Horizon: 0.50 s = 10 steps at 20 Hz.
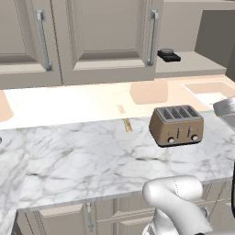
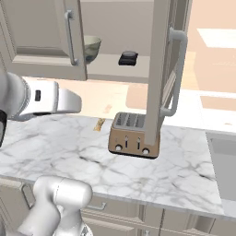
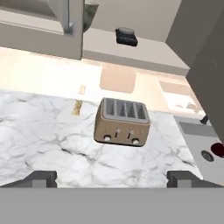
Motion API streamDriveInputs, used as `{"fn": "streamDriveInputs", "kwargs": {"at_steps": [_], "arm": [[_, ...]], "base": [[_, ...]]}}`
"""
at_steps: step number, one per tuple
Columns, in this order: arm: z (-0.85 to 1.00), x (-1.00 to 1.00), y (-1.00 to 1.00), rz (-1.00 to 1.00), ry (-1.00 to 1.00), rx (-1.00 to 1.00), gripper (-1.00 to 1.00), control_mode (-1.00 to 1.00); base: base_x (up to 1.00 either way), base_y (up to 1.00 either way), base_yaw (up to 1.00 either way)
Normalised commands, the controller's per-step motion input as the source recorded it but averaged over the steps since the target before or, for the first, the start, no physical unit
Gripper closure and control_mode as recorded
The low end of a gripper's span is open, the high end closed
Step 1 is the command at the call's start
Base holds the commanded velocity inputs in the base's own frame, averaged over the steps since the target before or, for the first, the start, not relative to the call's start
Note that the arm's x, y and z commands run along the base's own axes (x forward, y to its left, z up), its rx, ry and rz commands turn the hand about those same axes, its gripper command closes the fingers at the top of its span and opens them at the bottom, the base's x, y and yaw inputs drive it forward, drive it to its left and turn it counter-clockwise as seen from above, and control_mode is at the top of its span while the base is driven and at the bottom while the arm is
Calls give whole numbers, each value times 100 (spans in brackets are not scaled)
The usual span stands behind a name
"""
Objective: Pick the mug and place it in the sink. Pick the bowl and place it in the open cabinet and then close the cabinet.
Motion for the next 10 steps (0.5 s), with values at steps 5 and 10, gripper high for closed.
{"fn": "streamDriveInputs", "kwargs": {"at_steps": [5,10], "arm": [[0,-71,-62,10,-23,0,-100,-100],[0,-62,-56,15,-26,0,-100,-100]], "base": [[0,0,0],[0,0,0]]}}
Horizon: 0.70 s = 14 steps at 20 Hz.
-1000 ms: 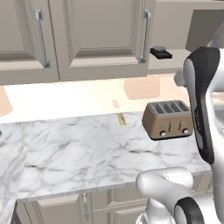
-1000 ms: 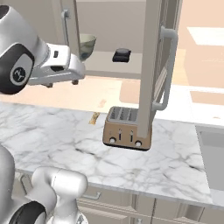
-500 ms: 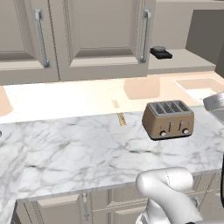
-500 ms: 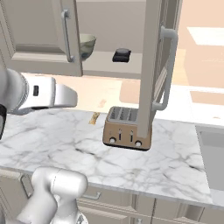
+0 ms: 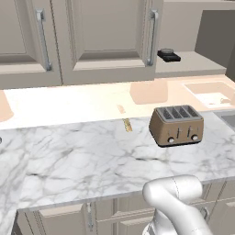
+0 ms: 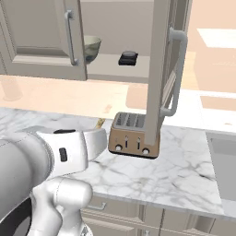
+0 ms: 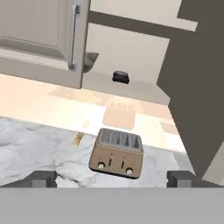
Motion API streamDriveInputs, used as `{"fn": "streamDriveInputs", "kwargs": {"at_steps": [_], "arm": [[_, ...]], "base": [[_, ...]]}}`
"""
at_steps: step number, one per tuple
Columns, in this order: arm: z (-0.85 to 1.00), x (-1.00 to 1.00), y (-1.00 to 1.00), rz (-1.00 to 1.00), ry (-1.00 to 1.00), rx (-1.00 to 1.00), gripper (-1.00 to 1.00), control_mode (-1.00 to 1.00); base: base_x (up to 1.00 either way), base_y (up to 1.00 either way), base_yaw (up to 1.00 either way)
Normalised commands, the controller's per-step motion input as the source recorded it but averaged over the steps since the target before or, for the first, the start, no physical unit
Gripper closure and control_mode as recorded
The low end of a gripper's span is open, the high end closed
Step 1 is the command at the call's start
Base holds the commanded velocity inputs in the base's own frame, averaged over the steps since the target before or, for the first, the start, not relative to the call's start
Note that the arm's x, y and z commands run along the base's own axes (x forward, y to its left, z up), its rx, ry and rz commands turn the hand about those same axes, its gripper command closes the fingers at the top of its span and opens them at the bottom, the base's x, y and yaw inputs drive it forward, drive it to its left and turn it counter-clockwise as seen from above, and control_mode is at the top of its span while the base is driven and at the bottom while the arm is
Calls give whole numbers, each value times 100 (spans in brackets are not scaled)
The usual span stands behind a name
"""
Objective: Pick the mug and place it in the sink. Pick the bowl and place it in the open cabinet and then close the cabinet.
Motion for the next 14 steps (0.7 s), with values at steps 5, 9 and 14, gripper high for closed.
{"fn": "streamDriveInputs", "kwargs": {"at_steps": [5,9,14], "arm": [[0,-73,-55,17,-24,0,-100,-100],[3,-6,-77,25,-12,0,-100,-100],[13,19,-82,35,-3,0,-100,-100]], "base": [[0,0,0],[0,0,0],[0,0,0]]}}
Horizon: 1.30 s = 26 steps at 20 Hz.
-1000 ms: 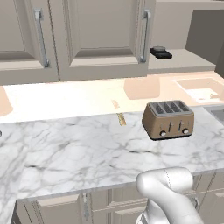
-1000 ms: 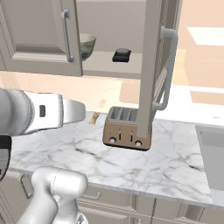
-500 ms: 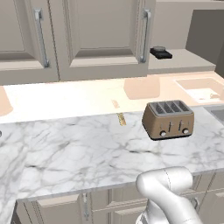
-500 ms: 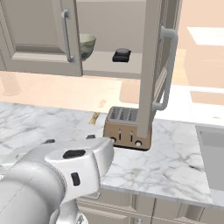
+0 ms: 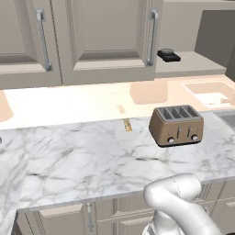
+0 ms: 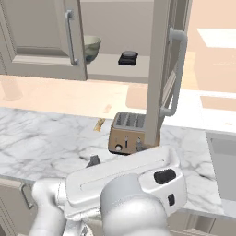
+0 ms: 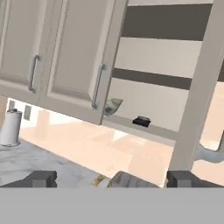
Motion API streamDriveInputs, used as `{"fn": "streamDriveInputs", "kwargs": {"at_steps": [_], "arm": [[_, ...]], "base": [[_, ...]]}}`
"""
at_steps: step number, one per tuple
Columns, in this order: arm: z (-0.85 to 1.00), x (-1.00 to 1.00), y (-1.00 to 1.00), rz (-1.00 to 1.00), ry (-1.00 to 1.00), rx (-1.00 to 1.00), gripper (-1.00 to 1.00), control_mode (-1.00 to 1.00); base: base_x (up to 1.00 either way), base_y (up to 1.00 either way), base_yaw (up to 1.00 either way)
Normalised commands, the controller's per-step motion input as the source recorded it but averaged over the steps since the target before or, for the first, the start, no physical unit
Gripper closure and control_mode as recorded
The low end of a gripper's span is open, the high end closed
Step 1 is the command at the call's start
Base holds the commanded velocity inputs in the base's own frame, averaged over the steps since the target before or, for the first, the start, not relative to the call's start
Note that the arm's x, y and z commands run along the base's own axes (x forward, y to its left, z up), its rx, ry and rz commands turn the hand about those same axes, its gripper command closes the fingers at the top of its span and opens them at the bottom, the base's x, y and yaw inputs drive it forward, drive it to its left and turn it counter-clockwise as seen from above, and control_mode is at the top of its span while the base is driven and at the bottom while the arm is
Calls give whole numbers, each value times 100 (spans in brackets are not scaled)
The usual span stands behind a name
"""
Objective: Pick the mug and place it in the sink. Pick the bowl and place it in the open cabinet and then close the cabinet.
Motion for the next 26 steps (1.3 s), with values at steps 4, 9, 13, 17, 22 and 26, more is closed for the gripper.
{"fn": "streamDriveInputs", "kwargs": {"at_steps": [4,9,13,17,22,26], "arm": [[3,2,-64,28,-2,0,-100,-100],[0,4,-71,27,-1,2,-100,-100],[0,14,-68,24,0,3,-100,-100],[0,33,-25,15,4,1,-100,-100],[0,73,-14,14,9,3,-100,-100],[-3,77,-3,8,0,9,-100,-100]], "base": [[0,0,0],[0,0,0],[0,0,0],[0,0,0],[0,0,0],[0,0,0]]}}
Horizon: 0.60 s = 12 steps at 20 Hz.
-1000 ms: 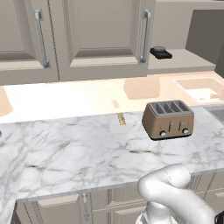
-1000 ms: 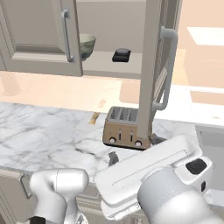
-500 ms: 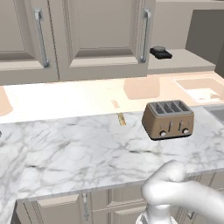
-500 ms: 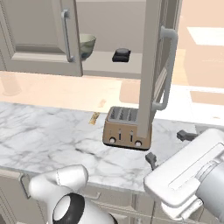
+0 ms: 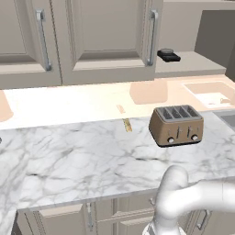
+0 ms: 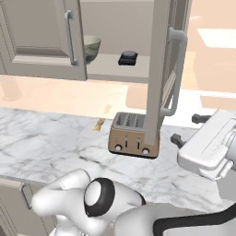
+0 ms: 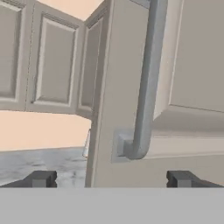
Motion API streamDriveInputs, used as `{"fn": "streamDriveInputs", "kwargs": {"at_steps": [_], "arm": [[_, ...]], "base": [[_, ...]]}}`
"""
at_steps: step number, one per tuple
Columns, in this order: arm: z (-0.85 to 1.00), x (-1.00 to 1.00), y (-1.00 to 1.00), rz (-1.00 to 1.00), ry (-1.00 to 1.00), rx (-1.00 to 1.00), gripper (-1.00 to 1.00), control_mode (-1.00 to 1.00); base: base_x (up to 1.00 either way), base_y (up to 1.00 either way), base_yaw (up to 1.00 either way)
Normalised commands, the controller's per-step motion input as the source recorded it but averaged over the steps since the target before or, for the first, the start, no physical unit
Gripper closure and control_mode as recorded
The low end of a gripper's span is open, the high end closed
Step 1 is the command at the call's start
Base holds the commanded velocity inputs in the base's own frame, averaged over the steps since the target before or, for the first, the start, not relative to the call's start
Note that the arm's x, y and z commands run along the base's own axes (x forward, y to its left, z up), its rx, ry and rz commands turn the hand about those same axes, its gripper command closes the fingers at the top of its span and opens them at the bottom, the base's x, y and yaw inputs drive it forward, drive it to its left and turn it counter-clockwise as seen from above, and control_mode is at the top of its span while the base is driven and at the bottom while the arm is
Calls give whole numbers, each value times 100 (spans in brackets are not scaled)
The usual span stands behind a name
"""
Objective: Pick the mug and place it in the sink. Pick the bowl and place it in the open cabinet and then close the cabinet.
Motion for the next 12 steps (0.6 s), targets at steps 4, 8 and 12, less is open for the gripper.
{"fn": "streamDriveInputs", "kwargs": {"at_steps": [4,8,12], "arm": [[-6,74,-29,17,-3,13,-100,-100],[0,35,-22,13,-1,6,-100,-100],[0,1,5,0,2,0,-100,-100]], "base": [[0,0,0],[0,0,0],[0,0,0]]}}
